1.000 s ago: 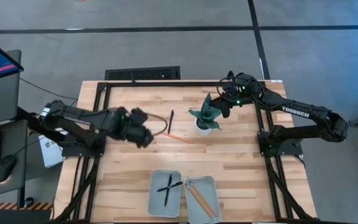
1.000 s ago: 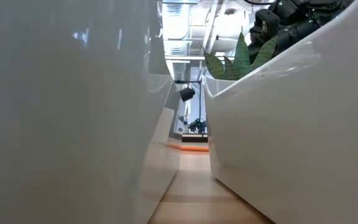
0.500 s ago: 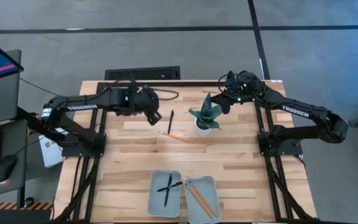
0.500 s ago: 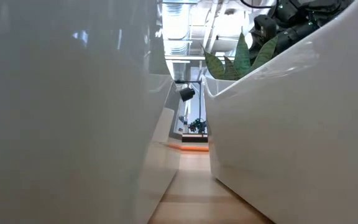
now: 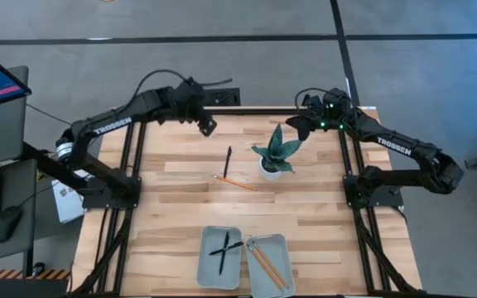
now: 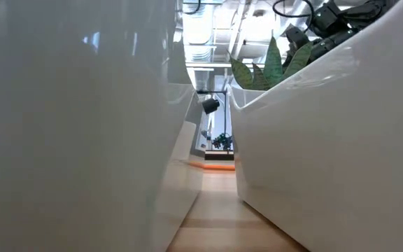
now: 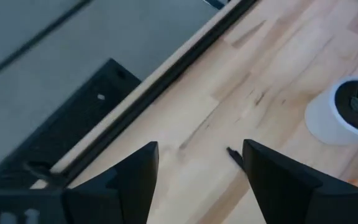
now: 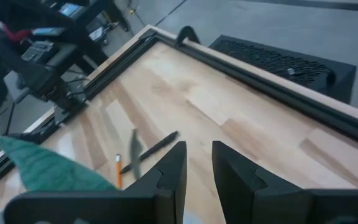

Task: Sort pens & pencils
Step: Put the pen into the left gray bin

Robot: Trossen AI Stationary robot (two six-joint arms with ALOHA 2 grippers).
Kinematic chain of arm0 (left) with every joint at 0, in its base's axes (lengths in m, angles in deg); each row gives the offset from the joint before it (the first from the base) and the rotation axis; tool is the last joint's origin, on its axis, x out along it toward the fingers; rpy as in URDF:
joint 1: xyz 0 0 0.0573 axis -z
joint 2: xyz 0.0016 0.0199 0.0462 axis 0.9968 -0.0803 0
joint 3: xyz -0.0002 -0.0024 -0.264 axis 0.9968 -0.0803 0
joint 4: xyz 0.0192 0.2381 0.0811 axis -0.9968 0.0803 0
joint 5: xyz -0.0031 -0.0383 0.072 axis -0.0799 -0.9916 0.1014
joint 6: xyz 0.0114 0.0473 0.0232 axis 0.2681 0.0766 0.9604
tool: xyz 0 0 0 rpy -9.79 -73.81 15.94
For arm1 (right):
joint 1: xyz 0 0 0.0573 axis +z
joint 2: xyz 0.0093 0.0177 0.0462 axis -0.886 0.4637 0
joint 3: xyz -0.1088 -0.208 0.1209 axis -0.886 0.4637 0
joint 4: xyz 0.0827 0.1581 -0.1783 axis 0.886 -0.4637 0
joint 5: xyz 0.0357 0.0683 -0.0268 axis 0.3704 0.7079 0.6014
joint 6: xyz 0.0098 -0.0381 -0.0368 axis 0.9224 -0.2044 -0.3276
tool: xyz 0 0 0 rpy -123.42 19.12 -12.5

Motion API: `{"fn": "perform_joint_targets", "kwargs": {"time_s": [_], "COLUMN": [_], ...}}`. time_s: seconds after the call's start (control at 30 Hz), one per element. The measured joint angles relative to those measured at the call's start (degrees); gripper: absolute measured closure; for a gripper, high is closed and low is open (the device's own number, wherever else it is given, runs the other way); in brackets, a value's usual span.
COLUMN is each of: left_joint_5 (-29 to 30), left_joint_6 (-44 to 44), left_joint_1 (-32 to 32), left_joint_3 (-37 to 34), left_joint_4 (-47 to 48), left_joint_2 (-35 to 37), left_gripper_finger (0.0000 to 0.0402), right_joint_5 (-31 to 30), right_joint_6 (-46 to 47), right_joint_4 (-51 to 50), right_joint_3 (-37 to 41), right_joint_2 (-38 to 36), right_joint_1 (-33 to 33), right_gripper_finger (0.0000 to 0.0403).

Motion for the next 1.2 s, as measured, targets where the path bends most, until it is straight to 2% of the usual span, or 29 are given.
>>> {"fn": "perform_joint_targets", "kwargs": {"time_s": [0.13, 0.37, 0.57, 0.77, 1.07, 1.2], "left_joint_5": [-3.0, -3.3, -11.3, -11.3, -11.5, -9.2], "left_joint_6": [2.0, 0.1, -8.7, -16.6, -19.9, -22.2], "left_joint_1": [-2.9, -3.4, -3.3, -2.2, 1.0, 2.3], "left_joint_3": [0.1, 0.0, 0.0, 0.0, 0.0, 0.0], "left_joint_4": [-3.5, -3.8, -3.4, -4.2, -5.6, -6.1], "left_joint_2": [-3.8, -14.9, -21.5, -24.4, -25.2, -26.0], "left_gripper_finger": [0.0175, 0.0175, 0.0175, 0.0175, 0.0175, 0.0175], "right_joint_5": [0.0, 0.0, 0.0, 0.0, 0.2, 0.2], "right_joint_6": [0.0, 0.0, 0.0, 0.0, 0.0, 0.0], "right_joint_4": [-0.1, -0.6, -1.0, -1.8, -1.9, -1.8], "right_joint_3": [0.0, 0.0, 0.0, 0.0, 0.0, 0.0], "right_joint_2": [0.0, 0.0, 0.0, 0.0, 0.0, 0.0], "right_joint_1": [-2.4, -4.9, -4.8, -4.4, -4.3, -4.3], "right_gripper_finger": [0.0305, 0.0305, 0.0305, 0.0305, 0.0305, 0.0305]}}
